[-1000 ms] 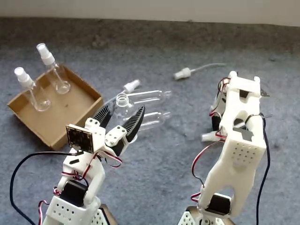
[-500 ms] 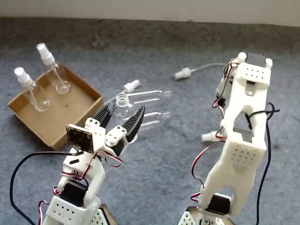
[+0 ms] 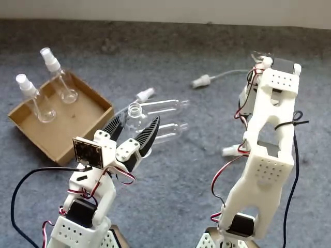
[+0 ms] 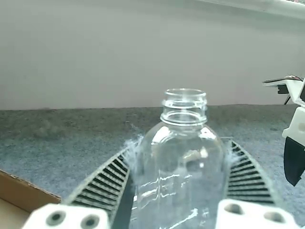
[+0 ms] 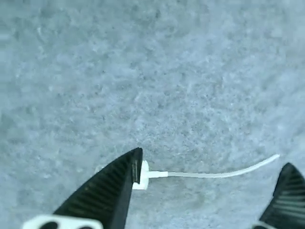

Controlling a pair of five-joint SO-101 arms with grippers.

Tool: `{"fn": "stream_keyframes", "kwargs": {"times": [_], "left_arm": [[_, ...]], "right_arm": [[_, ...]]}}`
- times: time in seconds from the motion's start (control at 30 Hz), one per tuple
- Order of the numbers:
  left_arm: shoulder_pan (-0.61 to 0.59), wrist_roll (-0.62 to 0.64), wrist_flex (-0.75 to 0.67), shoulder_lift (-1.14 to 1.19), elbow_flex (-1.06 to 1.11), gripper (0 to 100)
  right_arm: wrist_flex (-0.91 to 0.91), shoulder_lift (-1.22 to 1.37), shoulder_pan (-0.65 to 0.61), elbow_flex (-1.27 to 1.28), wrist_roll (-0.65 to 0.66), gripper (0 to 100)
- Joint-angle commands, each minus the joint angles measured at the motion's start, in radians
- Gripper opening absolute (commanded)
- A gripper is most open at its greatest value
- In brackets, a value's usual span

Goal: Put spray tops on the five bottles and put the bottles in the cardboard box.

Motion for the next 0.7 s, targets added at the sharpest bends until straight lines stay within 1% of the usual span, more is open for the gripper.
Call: {"fn": "stream_keyframes", "kwargs": {"times": [0.0, 0.13, 0.2, 0.27, 0.37, 0.5, 0.67], "left_arm": [[-0.015, 0.006, 0.0, -0.012, 0.022, 15], [-0.015, 0.006, 0.0, -0.012, 0.022, 15], [-0.015, 0.006, 0.0, -0.012, 0.022, 15], [-0.015, 0.006, 0.0, -0.012, 0.022, 15], [-0.015, 0.006, 0.0, -0.012, 0.022, 15], [-0.015, 0.006, 0.0, -0.012, 0.022, 15], [-0.015, 0.006, 0.0, -0.012, 0.022, 15]], "right_arm": [[0.001, -0.082, 0.001, -0.071, 0.247, 39.3], [0.044, -0.082, -0.007, -0.124, 0.46, 39.3], [0.044, -0.082, -0.002, -0.128, 0.537, 39.3], [0.044, -0.082, -0.002, -0.13, 0.586, 39.3], [0.044, -0.102, -0.01, -0.128, 0.624, 39.3], [0.044, -0.249, -0.047, -0.11, 0.641, 39.3], [0.044, -0.458, -0.101, 0.11, 0.646, 39.3]]}}
